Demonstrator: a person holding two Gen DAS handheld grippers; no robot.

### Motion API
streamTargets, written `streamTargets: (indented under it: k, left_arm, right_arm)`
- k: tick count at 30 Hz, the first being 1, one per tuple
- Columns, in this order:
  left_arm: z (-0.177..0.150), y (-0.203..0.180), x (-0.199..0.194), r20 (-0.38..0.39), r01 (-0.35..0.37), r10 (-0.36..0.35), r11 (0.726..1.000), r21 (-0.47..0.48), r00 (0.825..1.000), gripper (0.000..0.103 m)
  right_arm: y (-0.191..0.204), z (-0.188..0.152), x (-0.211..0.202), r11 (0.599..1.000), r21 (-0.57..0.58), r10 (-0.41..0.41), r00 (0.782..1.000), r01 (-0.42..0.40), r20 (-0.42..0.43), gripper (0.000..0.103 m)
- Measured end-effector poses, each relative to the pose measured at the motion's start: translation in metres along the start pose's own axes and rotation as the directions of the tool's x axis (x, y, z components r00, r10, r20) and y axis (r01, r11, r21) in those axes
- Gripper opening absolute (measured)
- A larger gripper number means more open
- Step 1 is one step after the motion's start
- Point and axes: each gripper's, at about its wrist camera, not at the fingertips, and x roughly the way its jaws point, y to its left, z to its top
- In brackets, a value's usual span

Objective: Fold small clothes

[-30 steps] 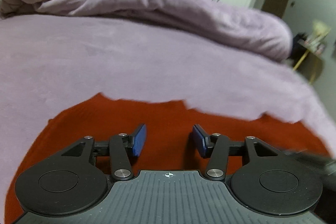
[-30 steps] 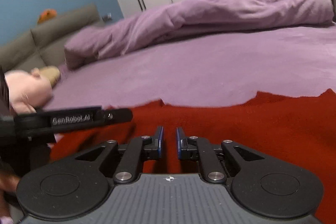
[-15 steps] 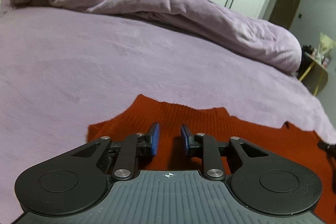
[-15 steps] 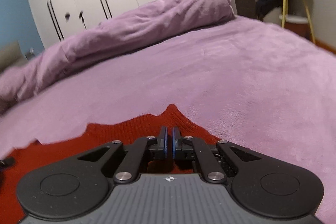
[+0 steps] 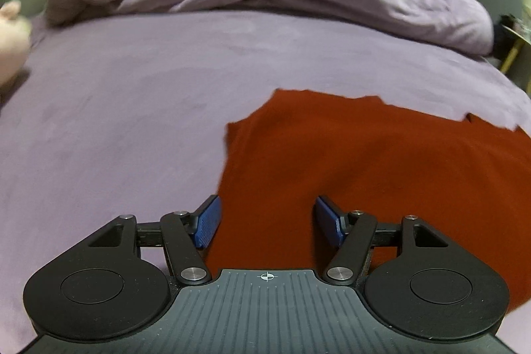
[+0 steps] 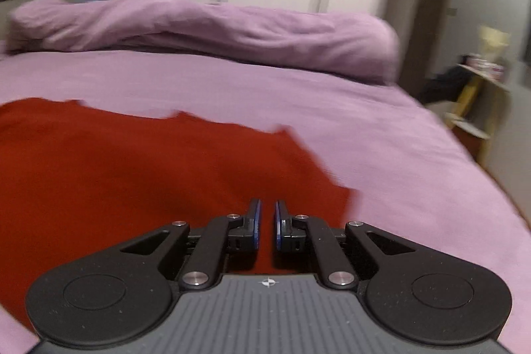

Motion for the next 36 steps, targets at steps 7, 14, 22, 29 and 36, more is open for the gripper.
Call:
streamTargets:
  k: [7,14,22,29,36]
  left_arm:
    - [0.001,-0.004,-0.01,-0.043,-0.031,0.032,0.999,0.033,0.999,0.067]
    - [-0.003,-0.002,-0.023,-0.09,0.008,-0.006,1.0,0.028,0.996,0.058]
    - [-0.005,0.016,-0.028,-0.117,0.096,-0.104,0.993,-0.072,0.988,0.03]
    - [-0.007,0.047,-0.033,-0.098,0.178,-0.202,0.961,-0.21,0.975,0.011]
    - [-0.023,0.063,-0.045,-0.082,0.259,-0.29,0.929,-0.264,0.954,0.044]
  right_arm:
    - [-0.014,0.007,-0.025,0.999,0.043,-0.018,0.998,0.021,-0.066,0.006]
    - [-0.007,-0.007,-0.051,0.998,0.051,0.036,0.995,-0.031,-0.092,0.006]
    - [-0.006,-0.01,-0.057,0.997,-0.019,-0.076,0.988,0.074,-0.133,0.006]
    - [-0.019,-0.011,-0.08,0.987,0.158,0.052,0.991,-0.032,-0.124,0.013]
    - [-0.048,-0.021,-0.083,0.922,0.378,0.134,0.984,-0.082,-0.114,0.044]
